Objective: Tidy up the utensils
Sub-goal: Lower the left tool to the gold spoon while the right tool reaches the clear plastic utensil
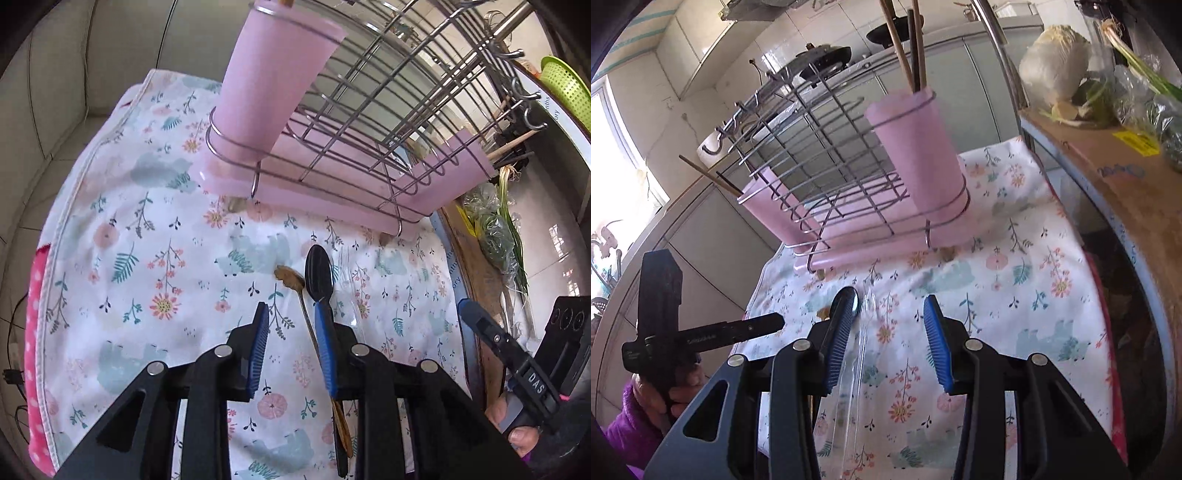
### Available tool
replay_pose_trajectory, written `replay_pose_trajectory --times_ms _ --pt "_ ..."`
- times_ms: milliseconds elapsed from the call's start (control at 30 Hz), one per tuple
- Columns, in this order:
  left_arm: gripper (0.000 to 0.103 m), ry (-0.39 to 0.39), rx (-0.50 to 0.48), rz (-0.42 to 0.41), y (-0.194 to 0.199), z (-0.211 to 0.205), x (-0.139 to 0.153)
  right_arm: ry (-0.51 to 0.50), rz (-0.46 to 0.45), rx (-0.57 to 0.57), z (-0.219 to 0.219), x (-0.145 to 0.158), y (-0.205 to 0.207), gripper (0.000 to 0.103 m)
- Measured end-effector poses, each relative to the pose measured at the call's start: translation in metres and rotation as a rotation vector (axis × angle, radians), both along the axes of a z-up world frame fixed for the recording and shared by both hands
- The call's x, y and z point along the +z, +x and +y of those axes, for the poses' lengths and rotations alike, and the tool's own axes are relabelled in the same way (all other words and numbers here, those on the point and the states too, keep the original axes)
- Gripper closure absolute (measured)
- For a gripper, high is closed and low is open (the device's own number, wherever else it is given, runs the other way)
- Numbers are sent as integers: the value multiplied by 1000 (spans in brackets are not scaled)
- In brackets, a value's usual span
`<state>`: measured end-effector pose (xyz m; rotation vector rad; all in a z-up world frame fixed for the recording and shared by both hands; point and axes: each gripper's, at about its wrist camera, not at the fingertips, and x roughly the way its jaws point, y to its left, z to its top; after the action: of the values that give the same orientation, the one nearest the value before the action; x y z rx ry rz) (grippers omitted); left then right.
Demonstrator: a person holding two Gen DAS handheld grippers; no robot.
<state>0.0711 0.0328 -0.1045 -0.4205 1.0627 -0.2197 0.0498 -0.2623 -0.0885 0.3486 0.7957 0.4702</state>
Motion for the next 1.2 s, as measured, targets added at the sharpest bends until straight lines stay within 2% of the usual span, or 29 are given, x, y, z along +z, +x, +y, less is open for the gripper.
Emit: replay_pose_trajectory --times_ms 167,367,500,633,733,800,933,1100,1200 --pt "83 -75 9 62 19 -2 -14 -22 30 70 15 -14 -3 62" --pt "84 -84 14 107 40 -13 -30 -20 59 107 23 -22 -1 62" --pt "95 -98 18 134 47 -16 -45 -8 82 114 23 -25 3 62" --pt "101 -135 7 118 47 -18 -47 20 120 122 23 -30 9 62" --pt "102 -96 4 87 41 -14 -39 39 148 128 26 -35 12 63" --pt "102 -88 8 76 36 -6 -34 47 168 132 28 -37 15 67" --pt "102 -22 18 59 26 6 -25 57 219 134 31 -44 23 76" --pt "101 52 16 36 14 18 -17 74 297 155 42 -54 40 78" --pt "101 53 15 39 11 24 -18 67 335 171 54 -61 50 78"
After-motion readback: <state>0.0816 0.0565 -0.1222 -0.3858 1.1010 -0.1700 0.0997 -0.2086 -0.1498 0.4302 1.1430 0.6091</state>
